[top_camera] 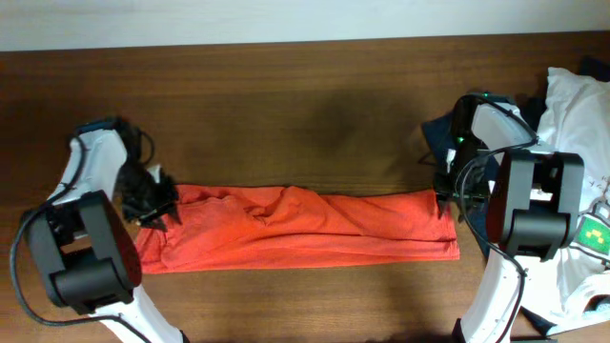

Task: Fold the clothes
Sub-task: 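Grasp the top edge with both grippers and fold it down toward the hem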

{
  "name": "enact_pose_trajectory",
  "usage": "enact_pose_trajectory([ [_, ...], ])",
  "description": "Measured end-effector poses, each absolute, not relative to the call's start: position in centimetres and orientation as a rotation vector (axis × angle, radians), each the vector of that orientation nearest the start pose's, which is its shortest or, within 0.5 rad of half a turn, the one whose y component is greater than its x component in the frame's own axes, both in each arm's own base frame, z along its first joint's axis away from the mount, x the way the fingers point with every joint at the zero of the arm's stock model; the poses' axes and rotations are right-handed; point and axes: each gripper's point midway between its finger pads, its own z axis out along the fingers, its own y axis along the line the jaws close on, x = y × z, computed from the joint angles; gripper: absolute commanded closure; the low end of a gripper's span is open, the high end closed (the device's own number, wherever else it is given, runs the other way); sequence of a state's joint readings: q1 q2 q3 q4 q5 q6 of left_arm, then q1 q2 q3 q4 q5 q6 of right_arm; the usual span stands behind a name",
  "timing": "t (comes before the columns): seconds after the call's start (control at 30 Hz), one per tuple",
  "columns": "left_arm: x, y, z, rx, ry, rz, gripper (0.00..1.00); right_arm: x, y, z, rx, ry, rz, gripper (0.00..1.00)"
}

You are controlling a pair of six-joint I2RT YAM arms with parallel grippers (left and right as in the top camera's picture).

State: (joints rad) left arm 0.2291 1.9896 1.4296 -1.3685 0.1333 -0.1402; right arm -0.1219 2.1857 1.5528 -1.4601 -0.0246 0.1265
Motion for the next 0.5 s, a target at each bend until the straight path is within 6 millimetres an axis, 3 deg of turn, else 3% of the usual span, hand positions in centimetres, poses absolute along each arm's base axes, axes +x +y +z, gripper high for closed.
enact_pose_trajectory([
  [0.13, 30.4, -1.5, 4.1, -0.308, 3.38, -0.325, 0.69, 29.5, -2.4, 1.3, -0.244, -2.668, -0.118, 0.47],
  [0.2, 30.6, -3.0, 4.1, -0.227, 3.382, -0.326, 0.66, 30.2, -2.4, 0.5, -0.222, -2.711, -0.128, 0.46],
  [0.27, 31.4, -2.7, 3.3, -0.219, 3.341, -0.249, 0.62, 29.5, -2.4, -0.2, -0.216, -2.706, -0.128, 0.47],
  [0.37, 31.7, -1.3, 0.2, -0.322, 3.267, -0.143, 0.61, 29.5, -2.4, -0.4, -0.226, -2.751, -0.124, 0.53],
  [0.43, 32.0, 0.8, 0.0, -0.537, 3.181, -0.1, 0.6, 30.1, -2.4, -0.4, -0.232, -2.78, -0.13, 0.55],
  [0.47, 32.5, 2.9, 0.0, -0.703, 3.114, -0.104, 0.59, 30.2, -2.3, -0.3, -0.233, -2.787, -0.137, 0.57],
  [0.5, 33.0, 3.8, 0.0, -0.759, 3.073, -0.114, 0.57, 30.5, -2.0, -0.3, -0.236, -2.798, -0.163, 0.61],
])
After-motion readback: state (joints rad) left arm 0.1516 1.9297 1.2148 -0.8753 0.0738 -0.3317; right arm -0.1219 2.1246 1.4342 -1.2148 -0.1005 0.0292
